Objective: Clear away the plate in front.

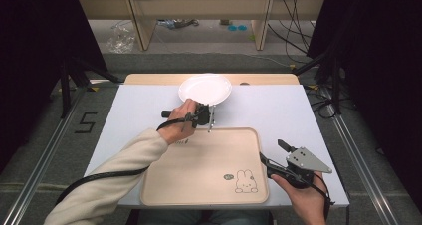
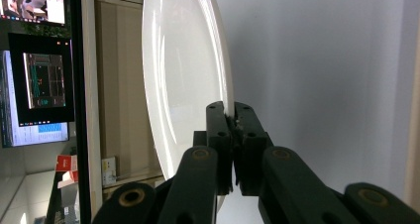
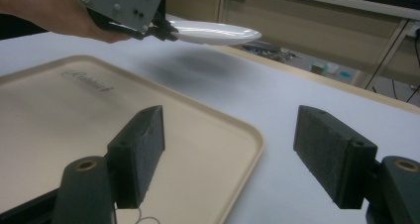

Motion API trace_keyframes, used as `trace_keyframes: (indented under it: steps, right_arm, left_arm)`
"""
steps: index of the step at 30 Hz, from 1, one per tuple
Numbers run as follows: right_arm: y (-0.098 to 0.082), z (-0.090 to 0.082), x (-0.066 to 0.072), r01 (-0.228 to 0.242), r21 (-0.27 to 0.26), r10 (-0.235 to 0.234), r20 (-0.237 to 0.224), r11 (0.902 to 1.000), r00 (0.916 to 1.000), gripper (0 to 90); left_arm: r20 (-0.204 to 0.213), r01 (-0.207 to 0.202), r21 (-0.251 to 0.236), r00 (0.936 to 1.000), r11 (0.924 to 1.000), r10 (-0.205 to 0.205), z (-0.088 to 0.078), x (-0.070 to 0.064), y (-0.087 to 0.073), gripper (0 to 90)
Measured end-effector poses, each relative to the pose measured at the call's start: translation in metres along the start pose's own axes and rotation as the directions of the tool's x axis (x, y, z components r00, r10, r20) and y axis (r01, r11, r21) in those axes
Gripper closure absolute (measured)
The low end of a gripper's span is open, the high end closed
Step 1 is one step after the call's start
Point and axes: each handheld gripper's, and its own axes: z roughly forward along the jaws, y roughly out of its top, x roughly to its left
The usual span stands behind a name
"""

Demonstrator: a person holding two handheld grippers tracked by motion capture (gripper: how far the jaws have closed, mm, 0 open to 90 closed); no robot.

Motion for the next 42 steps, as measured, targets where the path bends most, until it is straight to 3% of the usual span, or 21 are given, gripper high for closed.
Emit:
trace_keyframes:
  steps: [20,29,41,42]
  right_arm:
    - [0.000,0.000,0.000,0.000,-0.002,0.000,0.003,1.0000,1.0000,29.0]
    - [0.000,0.000,0.000,-0.004,-0.003,0.004,-0.007,1.0000,1.0000,29.0]
    - [0.000,0.000,-0.001,0.019,-0.013,-0.019,0.015,0.9997,0.9997,29.0]
    - [0.000,0.000,0.000,0.001,-0.002,-0.001,0.005,1.0000,1.0000,29.0]
  left_arm:
    - [-0.014,-0.021,-0.021,0.9997,0.9996,0.021,-0.025,-0.003,0.000,87.2]
    - [-0.013,-0.013,-0.036,0.9998,0.9993,0.013,-0.033,-0.009,-0.004,87.2]
    - [-0.022,-0.025,-0.047,0.9995,0.9986,0.024,-0.047,-0.011,-0.006,87.3]
    - [-0.020,-0.025,-0.047,0.9995,0.9986,0.024,-0.049,-0.011,-0.006,87.3]
